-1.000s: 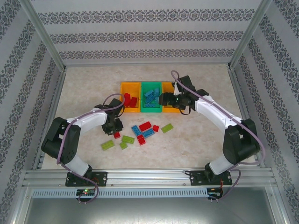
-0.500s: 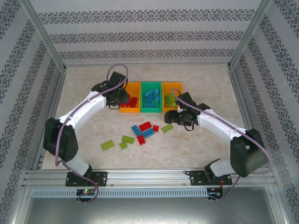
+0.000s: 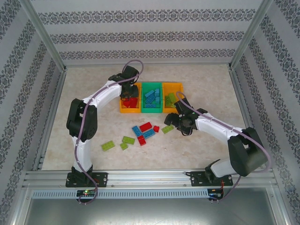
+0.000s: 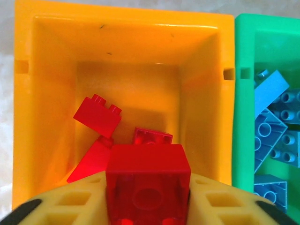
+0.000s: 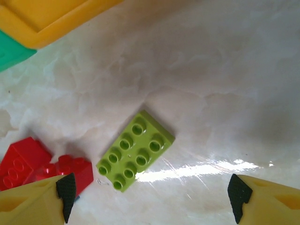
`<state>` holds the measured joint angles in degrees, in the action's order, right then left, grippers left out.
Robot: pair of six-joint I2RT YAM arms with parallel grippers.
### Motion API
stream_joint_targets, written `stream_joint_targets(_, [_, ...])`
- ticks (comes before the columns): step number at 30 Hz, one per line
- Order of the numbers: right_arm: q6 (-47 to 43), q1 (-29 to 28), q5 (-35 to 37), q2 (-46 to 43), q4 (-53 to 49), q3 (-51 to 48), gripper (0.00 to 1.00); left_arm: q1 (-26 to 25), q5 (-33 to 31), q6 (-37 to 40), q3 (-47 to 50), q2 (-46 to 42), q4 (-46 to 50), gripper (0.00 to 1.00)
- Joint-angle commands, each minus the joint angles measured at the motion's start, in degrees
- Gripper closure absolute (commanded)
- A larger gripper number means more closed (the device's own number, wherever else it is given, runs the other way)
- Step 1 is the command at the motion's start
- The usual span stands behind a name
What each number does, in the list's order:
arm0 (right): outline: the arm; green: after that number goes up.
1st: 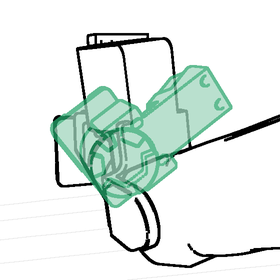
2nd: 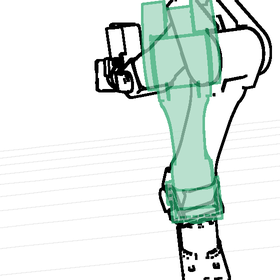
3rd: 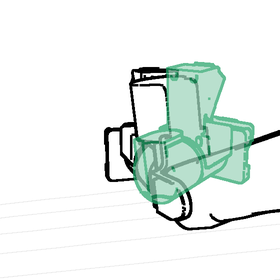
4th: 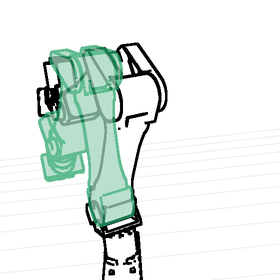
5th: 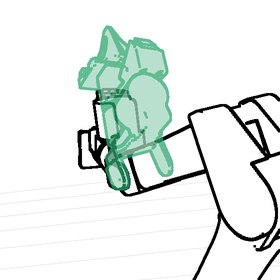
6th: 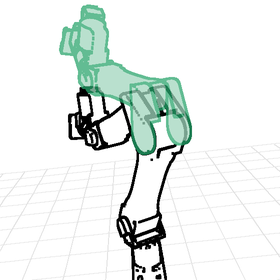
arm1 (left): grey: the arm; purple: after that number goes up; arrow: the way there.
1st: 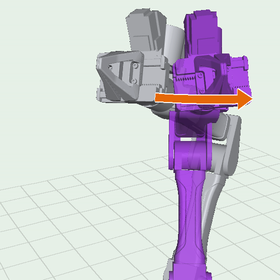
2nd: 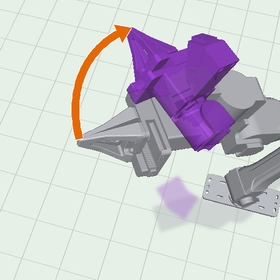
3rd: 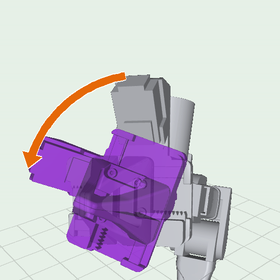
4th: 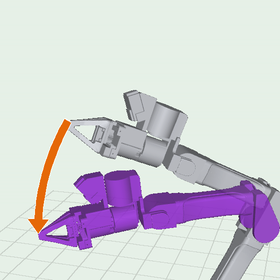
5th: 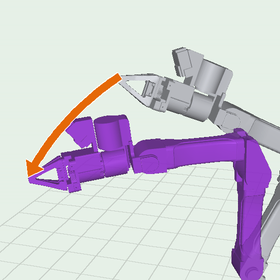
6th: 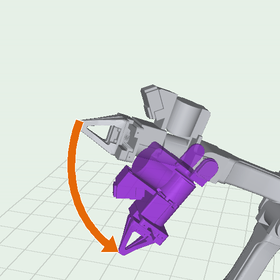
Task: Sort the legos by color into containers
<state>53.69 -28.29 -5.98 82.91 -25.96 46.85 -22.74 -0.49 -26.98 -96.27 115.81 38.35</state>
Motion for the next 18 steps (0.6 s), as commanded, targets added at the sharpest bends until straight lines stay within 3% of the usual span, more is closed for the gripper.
stream_joint_targets(1, [6.9, -0.8, -1.2, 3.4, 1.6, 0.3, 0.13, 0.7, -0.8, 0.6, -1.9, 0.4, -0.8, 0.52])
stream_joint_targets(5, [9.4, -2.5, 0.0, 6.2, 0.3, 1.9, 0.12, 0.7, 0.4, 0.6, -0.5, -0.6, -2.1, 0.35])
stream_joint_targets(8, [12.6, -2.7, -0.8, 7.0, 1.5, 1.3, 0.12, 0.2, 2.9, 1.5, 2.0, -2.3, -4.2, 0.28])
stream_joint_targets(18, [16.4, -4.7, 0.4, 10.0, -2.3, 6.6, 0.12, -0.9, 4.5, 3.2, 13.1, -9.4, -11.6, 0.15])
